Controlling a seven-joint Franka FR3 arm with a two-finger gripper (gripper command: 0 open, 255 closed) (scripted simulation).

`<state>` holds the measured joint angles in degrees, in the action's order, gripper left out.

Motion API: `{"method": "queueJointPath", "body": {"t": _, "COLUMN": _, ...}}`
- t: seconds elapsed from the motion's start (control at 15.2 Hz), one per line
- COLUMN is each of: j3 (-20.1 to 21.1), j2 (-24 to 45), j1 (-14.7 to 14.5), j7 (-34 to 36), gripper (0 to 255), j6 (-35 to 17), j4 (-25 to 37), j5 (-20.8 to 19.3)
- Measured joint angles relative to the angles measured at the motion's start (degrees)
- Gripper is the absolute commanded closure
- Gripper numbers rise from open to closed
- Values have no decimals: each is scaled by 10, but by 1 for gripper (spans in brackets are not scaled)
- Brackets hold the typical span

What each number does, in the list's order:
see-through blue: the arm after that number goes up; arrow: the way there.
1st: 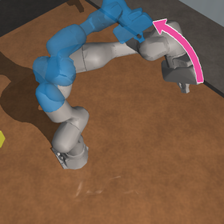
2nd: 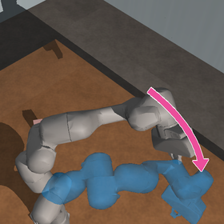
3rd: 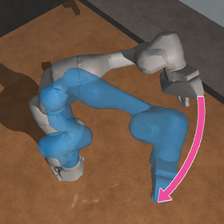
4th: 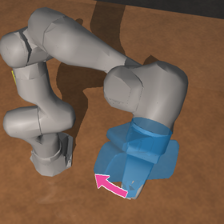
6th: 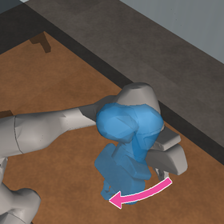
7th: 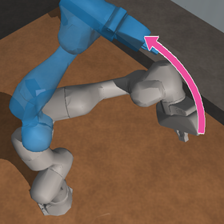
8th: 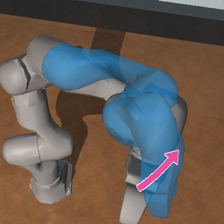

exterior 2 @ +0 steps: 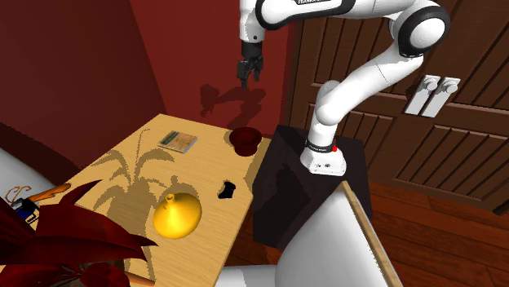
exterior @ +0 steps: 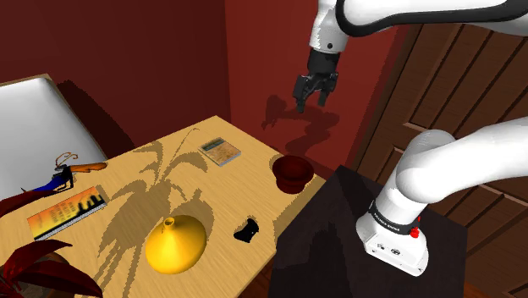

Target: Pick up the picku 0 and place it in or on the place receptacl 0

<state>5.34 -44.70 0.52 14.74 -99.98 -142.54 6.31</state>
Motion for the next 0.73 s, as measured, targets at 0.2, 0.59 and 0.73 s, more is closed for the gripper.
{"method": "queueJointPath", "body": {"t": 0.2, "j3": 49, "j2": 11, "j1": -3, "j7": 65, "gripper": 0, "j6": -43, "j4": -34, "j5": 17}}
{"method": "queueJointPath", "body": {"t": 0.59, "j3": 144, "j2": 71, "j1": -2, "j7": 191, "gripper": 0, "j6": -135, "j4": -74, "j5": 40}}
{"method": "queueJointPath", "body": {"t": 0.73, "j3": 180, "j2": 105, "j1": 2, "j7": 239, "gripper": 0, "j6": -168, "j4": -76, "j5": 45}}
